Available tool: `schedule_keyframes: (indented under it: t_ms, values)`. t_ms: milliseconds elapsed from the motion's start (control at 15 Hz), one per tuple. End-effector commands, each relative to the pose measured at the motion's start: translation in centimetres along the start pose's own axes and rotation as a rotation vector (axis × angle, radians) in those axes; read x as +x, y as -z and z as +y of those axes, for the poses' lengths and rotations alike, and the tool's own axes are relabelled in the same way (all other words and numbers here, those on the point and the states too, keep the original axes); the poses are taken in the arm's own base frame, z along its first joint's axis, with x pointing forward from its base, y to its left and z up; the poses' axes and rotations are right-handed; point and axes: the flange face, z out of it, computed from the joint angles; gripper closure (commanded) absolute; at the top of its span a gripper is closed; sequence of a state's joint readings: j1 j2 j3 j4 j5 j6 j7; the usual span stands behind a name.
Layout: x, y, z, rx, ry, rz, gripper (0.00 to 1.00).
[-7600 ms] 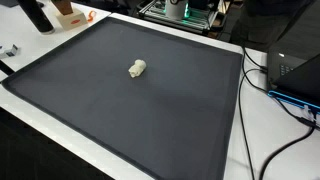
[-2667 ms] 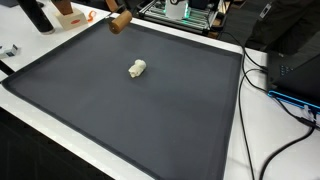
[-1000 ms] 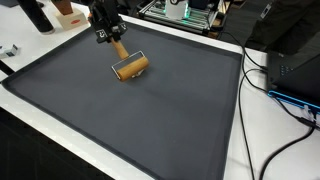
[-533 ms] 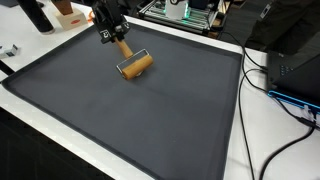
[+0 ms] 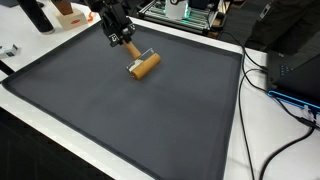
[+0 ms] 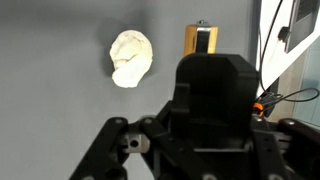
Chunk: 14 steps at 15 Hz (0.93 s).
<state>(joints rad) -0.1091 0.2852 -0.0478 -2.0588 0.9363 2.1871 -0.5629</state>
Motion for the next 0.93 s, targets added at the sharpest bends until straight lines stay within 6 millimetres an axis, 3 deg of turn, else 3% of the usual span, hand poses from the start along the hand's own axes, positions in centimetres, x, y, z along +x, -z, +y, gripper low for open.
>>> schedule_keyframes:
  t_ms: [0, 867]
  values:
    - [0.4, -0.6, 0.2, 0.058, -0.056, -0.02, 0.77]
    - [1.6, -1.5, 0.8, 0.107, -0.128, -0.035, 0.77]
